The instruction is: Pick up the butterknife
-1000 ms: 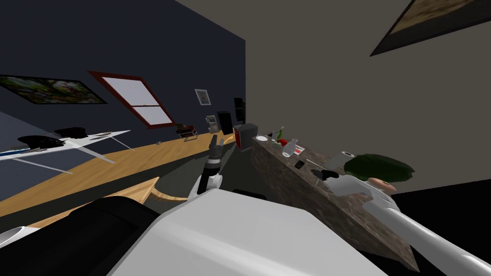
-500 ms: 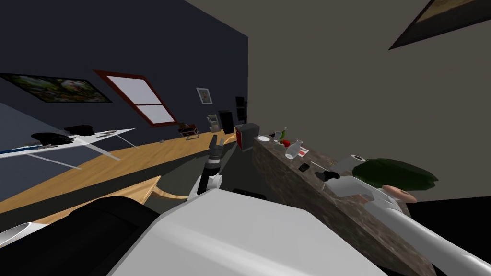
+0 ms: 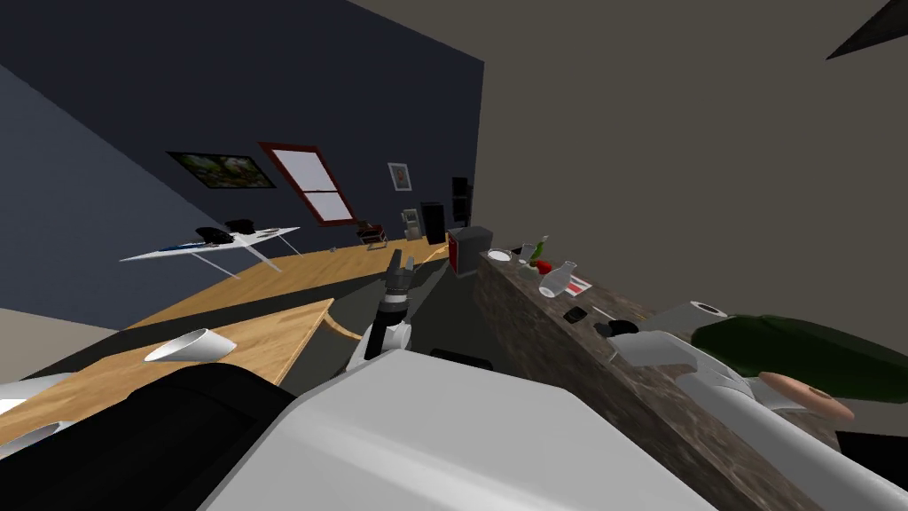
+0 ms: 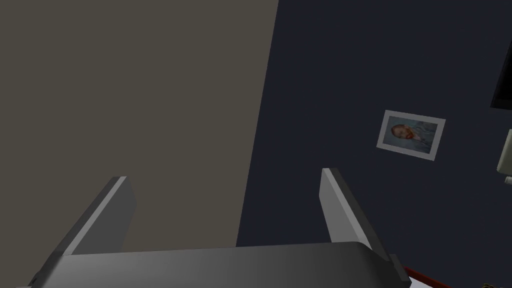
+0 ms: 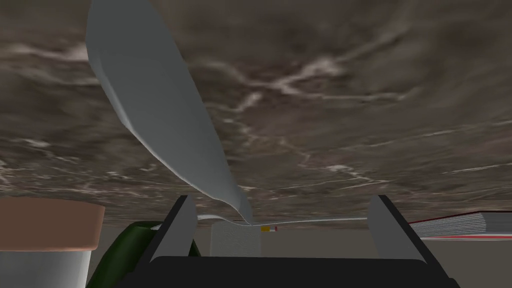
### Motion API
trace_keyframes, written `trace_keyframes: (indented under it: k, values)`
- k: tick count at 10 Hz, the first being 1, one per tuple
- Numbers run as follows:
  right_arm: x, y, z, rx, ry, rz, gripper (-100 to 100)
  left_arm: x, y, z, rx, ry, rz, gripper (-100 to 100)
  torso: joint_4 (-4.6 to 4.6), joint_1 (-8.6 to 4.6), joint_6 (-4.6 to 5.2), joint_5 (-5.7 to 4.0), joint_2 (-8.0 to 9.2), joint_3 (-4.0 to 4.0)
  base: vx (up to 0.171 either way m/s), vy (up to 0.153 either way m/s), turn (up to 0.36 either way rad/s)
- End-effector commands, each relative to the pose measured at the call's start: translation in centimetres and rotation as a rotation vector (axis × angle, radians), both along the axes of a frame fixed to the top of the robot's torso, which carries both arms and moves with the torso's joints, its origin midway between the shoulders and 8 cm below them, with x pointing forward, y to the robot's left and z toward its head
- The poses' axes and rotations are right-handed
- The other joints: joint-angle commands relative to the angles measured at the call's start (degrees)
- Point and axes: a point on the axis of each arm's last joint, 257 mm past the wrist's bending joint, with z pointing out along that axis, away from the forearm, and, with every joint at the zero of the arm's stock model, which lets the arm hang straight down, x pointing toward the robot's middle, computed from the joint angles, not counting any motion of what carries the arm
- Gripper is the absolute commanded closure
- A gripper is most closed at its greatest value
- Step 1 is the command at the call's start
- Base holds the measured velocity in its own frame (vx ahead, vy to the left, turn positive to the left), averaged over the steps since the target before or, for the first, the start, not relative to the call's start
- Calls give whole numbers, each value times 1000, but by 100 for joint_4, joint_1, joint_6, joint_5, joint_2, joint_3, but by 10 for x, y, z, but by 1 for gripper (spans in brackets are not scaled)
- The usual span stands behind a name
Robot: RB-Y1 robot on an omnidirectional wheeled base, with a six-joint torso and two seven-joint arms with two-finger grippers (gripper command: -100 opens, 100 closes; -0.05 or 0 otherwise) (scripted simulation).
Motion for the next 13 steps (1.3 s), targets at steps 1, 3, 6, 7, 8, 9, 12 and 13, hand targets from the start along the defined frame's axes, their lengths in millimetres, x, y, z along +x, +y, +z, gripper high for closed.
trace_keyframes:
  k: [1,3,6,7,8,9,12,13]
  values:
    - [-9,-12,-3,1,0,-43,-100,0,0,0,0,0,0,0,0,0,0,0,0,0,-120,-30,229]
    - [-19,-25,-7,3,-1,-91,-100,0,0,0,0,0,0,0,0,0,2,-1,-2,-1,-113,-20,248]
    - [-23,-30,-8,3,-1,-103,100,0,0,0,0,0,0,0,-4,-8,6,-4,-21,-11,-62,-17,108]
    - [-24,-30,-8,3,-1,-102,100,0,0,0,0,0,0,0,-8,-5,4,-4,-37,-21,-7,-3,-27]
    - [-26,-31,-8,3,2,-109,100,0,0,0,0,0,0,0,-9,-4,-11,-5,-46,-26,-2,0,-22]
    - [-29,-33,-9,3,6,-117,100,0,0,0,0,0,0,0,-4,-8,-21,-9,-43,-22,0,0,0]
    - [-14,-19,-5,1,0,-68,100,0,0,0,0,0,0,0,-4,-8,-21,-8,-45,-23,28,4,-103]
    - [-14,-19,-5,1,0,-68,100,0,0,0,0,1,1,0,-8,-2,-7,-4,-64,-33,111,34,-206]
